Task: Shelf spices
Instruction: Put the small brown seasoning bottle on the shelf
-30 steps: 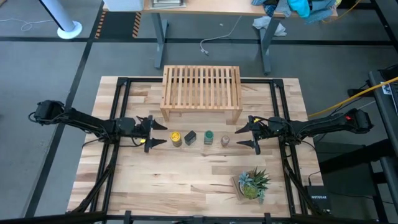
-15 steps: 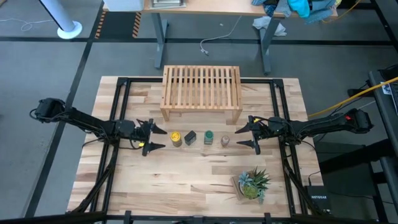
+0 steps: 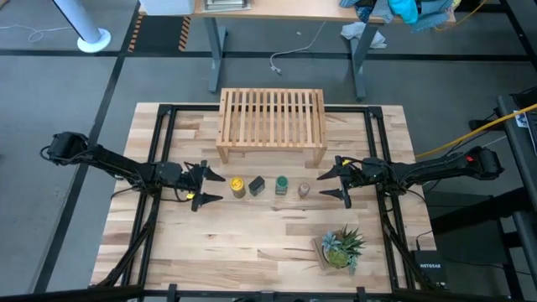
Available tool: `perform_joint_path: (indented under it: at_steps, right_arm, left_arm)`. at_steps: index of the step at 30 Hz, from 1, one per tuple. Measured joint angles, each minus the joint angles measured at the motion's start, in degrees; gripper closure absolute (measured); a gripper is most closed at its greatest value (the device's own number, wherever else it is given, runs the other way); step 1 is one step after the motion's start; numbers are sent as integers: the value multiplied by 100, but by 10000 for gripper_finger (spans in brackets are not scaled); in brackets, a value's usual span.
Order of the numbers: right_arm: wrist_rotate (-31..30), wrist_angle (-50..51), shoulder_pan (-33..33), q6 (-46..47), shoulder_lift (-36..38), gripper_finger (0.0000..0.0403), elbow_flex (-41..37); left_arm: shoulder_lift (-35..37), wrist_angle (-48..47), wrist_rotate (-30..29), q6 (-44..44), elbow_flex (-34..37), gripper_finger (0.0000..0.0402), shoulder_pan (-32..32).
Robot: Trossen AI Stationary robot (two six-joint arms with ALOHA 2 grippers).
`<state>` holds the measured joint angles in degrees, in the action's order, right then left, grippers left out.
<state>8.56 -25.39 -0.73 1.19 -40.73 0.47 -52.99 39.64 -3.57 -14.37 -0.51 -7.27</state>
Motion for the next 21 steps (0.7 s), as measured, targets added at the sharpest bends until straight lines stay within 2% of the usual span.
perform_joint_path:
  at_steps: [5,11,21]
  right_arm:
    - [-14,-25,-1,-2,-1,160,1]
    - [-324,-243,-2,-1,0,160,45]
    - [-612,-355,-2,342,-29,160,505]
  left_arm:
    - [1,2,0,-210,0,68,0]
    - [2,2,1,-175,0,68,0]
    - [2,2,0,-175,0,68,0]
